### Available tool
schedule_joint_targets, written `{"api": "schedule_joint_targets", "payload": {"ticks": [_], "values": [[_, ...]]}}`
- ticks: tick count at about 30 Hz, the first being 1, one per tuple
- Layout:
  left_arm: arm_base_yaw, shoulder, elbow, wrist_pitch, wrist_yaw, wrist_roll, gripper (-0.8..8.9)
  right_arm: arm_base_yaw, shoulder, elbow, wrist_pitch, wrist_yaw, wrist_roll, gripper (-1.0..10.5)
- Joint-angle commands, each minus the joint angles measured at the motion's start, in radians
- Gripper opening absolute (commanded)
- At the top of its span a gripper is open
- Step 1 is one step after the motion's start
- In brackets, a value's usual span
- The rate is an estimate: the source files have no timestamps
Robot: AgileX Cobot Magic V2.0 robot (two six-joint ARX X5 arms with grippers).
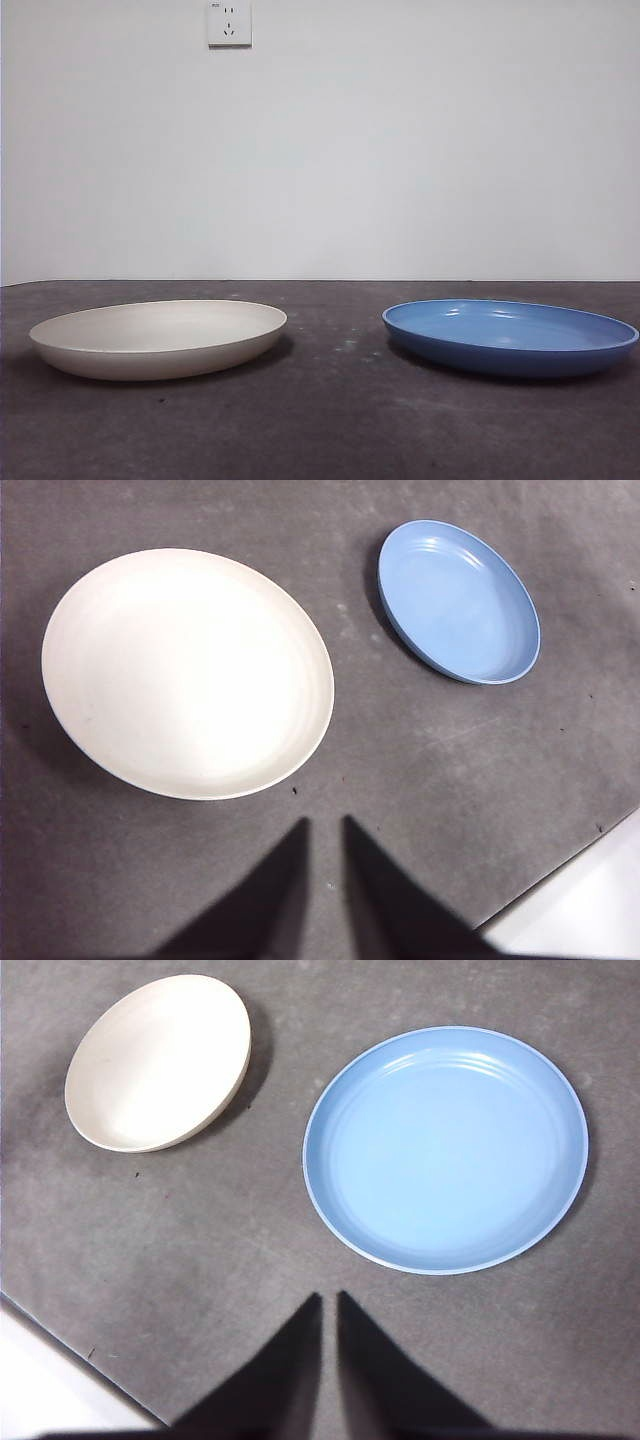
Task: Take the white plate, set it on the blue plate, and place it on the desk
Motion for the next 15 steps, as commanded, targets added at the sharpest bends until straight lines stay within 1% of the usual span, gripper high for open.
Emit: {"api": "schedule_joint_targets", "payload": {"ticks": [1, 2, 3, 4, 10, 15], "values": [[-0.003, 0.006, 0.023, 0.005, 0.005, -0.001, 3.17, 0.003, 0.004, 0.017, 0.005, -0.003, -0.002, 2.6], [-0.003, 0.006, 0.023, 0.005, 0.005, -0.001, 3.86, 0.003, 0.004, 0.017, 0.005, -0.003, -0.002, 3.3], [-0.003, 0.006, 0.023, 0.005, 0.005, -0.002, 4.42, 0.003, 0.004, 0.017, 0.005, -0.003, 0.0, 3.6], [-0.003, 0.006, 0.023, 0.005, 0.005, -0.003, 4.62, 0.003, 0.004, 0.017, 0.006, -0.003, 0.001, 3.6], [-0.003, 0.007, 0.023, 0.008, 0.004, -0.013, 4.67, 0.003, 0.004, 0.017, 0.006, -0.003, 0.004, 3.6], [-0.003, 0.024, 0.023, 0.049, -0.009, -0.039, 4.66, 0.003, 0.004, 0.017, 0.006, -0.003, 0.004, 3.6]]}}
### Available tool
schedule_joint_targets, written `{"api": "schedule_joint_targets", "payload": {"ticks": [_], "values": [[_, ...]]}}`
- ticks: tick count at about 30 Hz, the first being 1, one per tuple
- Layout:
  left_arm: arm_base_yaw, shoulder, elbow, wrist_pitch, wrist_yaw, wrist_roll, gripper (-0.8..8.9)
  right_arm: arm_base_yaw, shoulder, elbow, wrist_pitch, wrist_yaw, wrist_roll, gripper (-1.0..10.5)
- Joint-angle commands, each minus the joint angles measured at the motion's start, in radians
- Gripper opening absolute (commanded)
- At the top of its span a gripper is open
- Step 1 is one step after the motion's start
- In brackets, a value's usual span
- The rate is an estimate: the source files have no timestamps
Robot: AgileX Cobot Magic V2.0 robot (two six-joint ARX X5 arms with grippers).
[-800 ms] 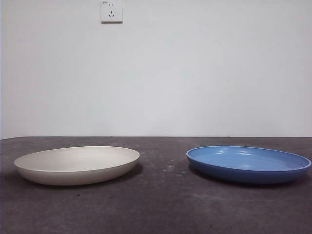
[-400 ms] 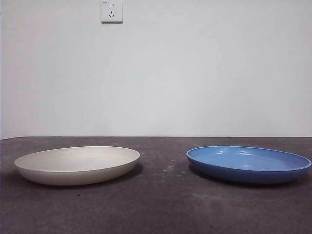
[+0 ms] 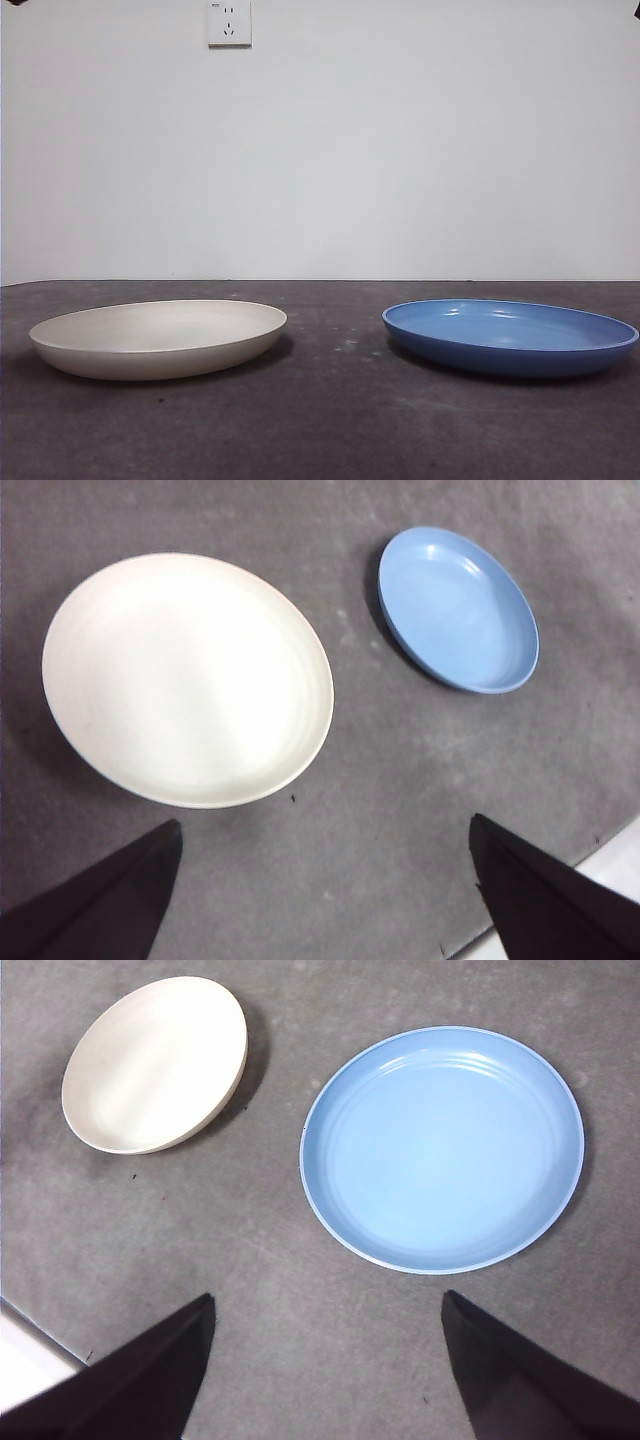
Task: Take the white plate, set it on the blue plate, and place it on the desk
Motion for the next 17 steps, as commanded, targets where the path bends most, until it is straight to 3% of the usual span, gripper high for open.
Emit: {"api": "schedule_joint_targets", "payload": {"ticks": [1, 7, 17], "values": [[-0.003, 0.027, 0.023, 0.037, -0.025, -0.028, 4.66, 0.003, 0.004, 0.017, 0.006, -0.003, 0.003, 3.6], [-0.003, 0.115, 0.043, 0.088, -0.117, -0.088, 4.65, 0.003, 0.004, 0.017, 0.006, -0.003, 0.003, 3.6], [-0.003, 0.38, 0.141, 0.119, -0.249, -0.084, 4.64, 0.003, 0.004, 0.017, 0.006, -0.003, 0.003, 3.6]]}}
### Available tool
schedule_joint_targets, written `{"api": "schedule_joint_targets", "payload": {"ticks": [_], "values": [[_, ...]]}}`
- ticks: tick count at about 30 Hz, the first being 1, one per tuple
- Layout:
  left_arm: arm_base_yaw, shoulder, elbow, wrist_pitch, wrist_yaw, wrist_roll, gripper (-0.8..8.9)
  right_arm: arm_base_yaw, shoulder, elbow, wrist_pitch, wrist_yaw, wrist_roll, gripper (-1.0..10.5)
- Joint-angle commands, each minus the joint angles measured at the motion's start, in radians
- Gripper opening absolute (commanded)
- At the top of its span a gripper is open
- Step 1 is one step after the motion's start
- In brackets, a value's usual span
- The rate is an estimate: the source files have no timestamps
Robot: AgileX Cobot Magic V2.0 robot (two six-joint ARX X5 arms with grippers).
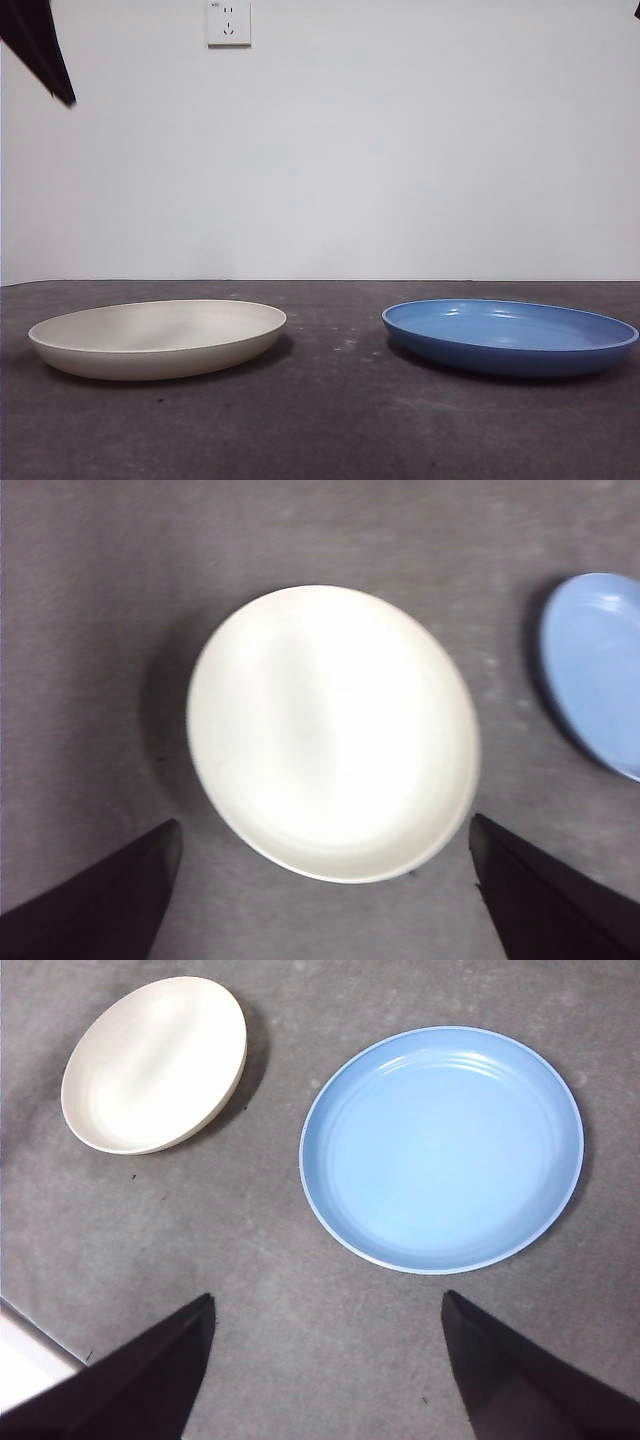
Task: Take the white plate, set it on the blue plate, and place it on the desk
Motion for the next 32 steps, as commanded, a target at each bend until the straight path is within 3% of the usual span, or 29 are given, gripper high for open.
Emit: {"api": "schedule_joint_targets", "payload": {"ticks": [1, 17, 32], "values": [[-0.002, 0.083, 0.039, 0.013, -0.018, 0.001, 4.64, 0.003, 0.004, 0.017, 0.006, -0.003, 0.003, 3.6], [-0.002, 0.436, 0.043, 0.183, -0.067, 0.008, 4.64, 0.003, 0.005, 0.017, 0.006, -0.003, 0.003, 3.6], [-0.002, 0.57, 0.043, 0.234, -0.111, 0.004, 4.26, 0.003, 0.005, 0.017, 0.012, -0.003, 0.003, 3.6]]}}
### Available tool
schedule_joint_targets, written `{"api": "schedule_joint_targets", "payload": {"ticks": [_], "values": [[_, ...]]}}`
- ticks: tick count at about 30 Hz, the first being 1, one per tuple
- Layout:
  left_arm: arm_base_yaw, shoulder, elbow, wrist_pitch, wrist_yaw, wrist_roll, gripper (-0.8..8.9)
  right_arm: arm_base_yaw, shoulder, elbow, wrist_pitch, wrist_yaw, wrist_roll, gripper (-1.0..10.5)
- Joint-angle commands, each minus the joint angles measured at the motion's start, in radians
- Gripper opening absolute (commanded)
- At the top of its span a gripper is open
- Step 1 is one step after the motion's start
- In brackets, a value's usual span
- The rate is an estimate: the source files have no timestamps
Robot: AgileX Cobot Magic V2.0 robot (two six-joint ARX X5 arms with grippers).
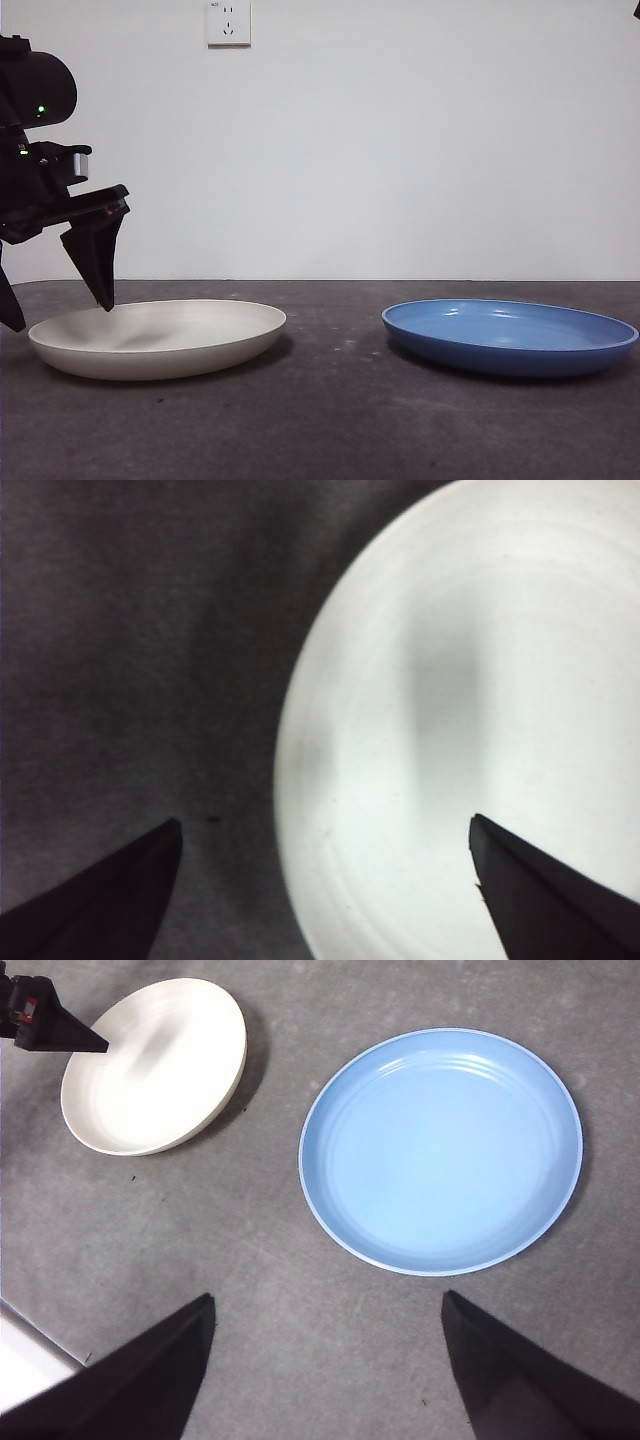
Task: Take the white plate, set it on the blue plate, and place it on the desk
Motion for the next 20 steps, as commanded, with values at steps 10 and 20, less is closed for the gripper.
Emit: {"api": "schedule_joint_targets", "payload": {"ticks": [10, 20], "values": [[-0.002, 0.026, 0.023, -0.004, -0.017, -0.005, 4.01, 0.003, 0.005, 0.017, 0.01, -0.003, 0.003, 3.6], [-0.002, 0.026, 0.023, -0.048, -0.047, -0.005, 3.96, 0.003, 0.005, 0.017, 0.01, -0.003, 0.003, 3.6]]}}
